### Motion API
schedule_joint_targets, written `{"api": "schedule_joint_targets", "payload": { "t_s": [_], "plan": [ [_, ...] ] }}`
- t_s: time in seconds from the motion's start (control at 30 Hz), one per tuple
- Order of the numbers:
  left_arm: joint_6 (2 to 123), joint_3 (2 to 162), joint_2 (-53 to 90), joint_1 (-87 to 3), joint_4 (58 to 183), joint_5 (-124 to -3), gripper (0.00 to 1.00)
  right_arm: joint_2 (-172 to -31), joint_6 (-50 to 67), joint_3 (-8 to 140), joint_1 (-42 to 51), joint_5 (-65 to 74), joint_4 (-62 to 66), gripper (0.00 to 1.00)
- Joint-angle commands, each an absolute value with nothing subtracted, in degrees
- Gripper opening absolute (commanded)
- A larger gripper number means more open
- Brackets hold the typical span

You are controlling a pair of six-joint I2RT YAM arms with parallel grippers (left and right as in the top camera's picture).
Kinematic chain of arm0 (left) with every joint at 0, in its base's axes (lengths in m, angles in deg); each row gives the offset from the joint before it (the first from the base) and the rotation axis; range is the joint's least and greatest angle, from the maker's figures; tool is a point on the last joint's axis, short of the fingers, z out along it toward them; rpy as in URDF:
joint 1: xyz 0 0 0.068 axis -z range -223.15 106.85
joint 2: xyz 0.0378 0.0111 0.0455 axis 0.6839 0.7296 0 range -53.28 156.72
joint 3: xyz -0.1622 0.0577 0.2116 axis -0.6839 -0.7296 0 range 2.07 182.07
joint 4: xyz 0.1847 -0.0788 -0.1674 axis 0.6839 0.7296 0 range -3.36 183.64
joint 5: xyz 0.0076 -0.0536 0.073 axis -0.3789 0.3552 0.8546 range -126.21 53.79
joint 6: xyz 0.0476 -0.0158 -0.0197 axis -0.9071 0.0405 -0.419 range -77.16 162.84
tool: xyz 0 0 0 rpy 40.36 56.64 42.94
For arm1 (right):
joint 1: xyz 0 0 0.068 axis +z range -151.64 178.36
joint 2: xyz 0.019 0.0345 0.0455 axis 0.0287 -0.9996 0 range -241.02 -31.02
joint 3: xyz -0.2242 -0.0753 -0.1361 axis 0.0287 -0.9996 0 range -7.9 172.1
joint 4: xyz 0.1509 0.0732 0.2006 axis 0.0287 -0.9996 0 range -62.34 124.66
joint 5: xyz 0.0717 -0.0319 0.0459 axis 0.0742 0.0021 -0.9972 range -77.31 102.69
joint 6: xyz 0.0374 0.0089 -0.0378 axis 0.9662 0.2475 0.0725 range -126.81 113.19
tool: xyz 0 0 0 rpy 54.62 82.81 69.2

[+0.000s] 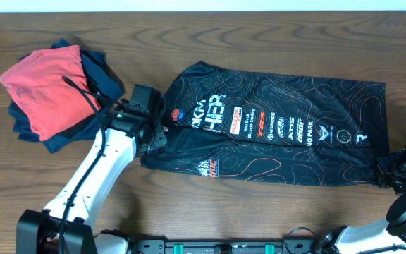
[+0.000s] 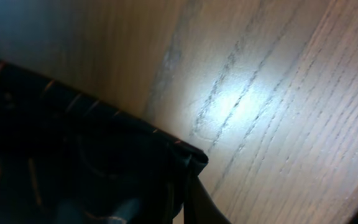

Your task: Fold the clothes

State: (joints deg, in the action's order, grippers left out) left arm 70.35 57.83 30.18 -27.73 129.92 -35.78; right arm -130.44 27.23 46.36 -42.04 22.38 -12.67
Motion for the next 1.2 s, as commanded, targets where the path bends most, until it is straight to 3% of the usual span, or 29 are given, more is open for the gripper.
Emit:
{"api": "schedule_joint_targets", "payload": {
  "t_s": [0.0, 0.17, 0.37, 0.43, 0.53, 0.6, 0.73, 1.0, 1.17],
  "plan": [
    [65.28, 57.42, 29.87, -27.95, 127.54, -41.84, 0.53, -126.40, 26.56, 47.96, -42.50, 19.89, -12.67, 0.09],
    [65.08, 57.42, 29.87, -27.92, 126.58, -42.04, 0.54, -122.02, 26.60, 48.83, -42.61, 20.20, -12.58, 0.19],
    [64.90, 57.42, 29.87, -27.92, 126.60, -42.04, 0.54, -119.03, 26.99, 48.83, -42.94, 20.66, -11.75, 0.24],
    [64.90, 57.42, 29.87, -27.92, 126.62, -42.04, 0.55, -119.18, 26.93, 48.76, -42.92, 20.11, -11.03, 0.32],
    [64.90, 57.42, 29.87, -27.92, 126.67, -42.04, 0.55, -119.47, 26.73, 48.55, -42.88, 19.08, -9.87, 0.52],
    [64.90, 57.42, 29.87, -27.92, 126.82, -42.04, 0.54, -119.66, 26.73, 48.55, -42.85, 18.28, -9.74, 0.56],
    [64.93, 57.42, 29.87, -27.92, 127.08, -42.04, 0.54, -120.23, 26.29, 48.52, -42.83, 18.10, -9.46, 0.53],
    [64.93, 57.42, 29.87, -27.92, 127.04, -42.01, 0.55, -124.45, 24.81, 48.50, -41.89, 15.70, -8.34, 0.33],
    [64.93, 57.42, 29.87, -27.92, 127.04, -41.99, 0.55, -128.14, 24.83, 48.50, -41.63, 15.61, -7.42, 0.29]
  ]
}}
